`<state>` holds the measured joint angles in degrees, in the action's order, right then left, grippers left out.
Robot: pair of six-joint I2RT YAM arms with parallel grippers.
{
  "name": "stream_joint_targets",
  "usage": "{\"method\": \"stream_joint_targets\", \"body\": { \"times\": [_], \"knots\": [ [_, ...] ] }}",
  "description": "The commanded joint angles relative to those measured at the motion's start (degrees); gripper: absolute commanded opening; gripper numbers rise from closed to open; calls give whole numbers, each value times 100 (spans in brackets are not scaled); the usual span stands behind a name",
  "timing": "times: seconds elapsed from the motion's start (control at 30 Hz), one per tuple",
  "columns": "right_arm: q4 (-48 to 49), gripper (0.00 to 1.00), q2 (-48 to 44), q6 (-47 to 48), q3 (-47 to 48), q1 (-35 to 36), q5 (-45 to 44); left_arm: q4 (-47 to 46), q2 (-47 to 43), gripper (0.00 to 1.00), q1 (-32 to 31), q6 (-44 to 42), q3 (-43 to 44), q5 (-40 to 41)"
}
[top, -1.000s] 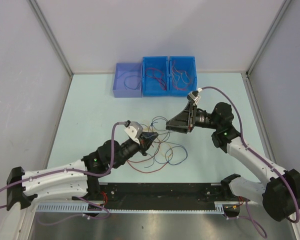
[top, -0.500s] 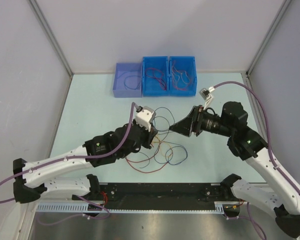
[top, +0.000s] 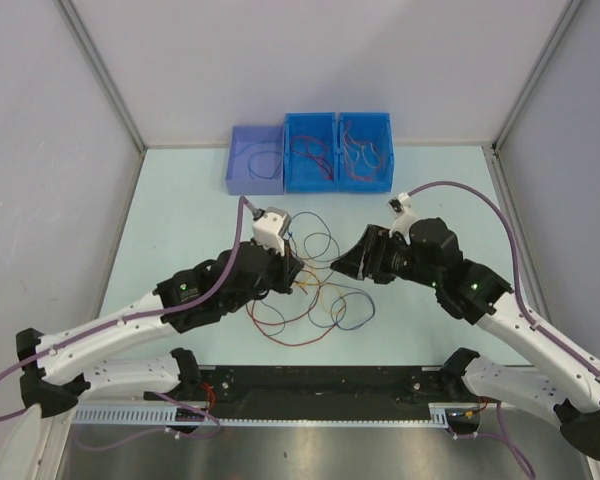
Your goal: Untangle the cables
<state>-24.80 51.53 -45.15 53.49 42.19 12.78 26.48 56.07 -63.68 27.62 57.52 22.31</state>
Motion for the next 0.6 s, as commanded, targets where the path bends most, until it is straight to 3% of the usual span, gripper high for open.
{"method": "stream_joint_targets", "body": {
  "times": [0.0, 0.27, 0.43, 0.57],
  "knots": [
    [1072, 67, -29, -626, -277, 289, -425, -398, -149, 0, 49, 314, -162, -182],
    [2180, 64, 173, -724, -410, 1088, -1119, -582, -202, 0, 66, 508, -215, -262],
    [2618, 54, 419, -803, -445, 1238, -1137, -618, -202, 0, 66, 543, -206, -253],
    [2656, 53, 446, -785, -463, 1274, -1277, -626, -263, 0, 66, 569, -232, -244]
  ]
}}
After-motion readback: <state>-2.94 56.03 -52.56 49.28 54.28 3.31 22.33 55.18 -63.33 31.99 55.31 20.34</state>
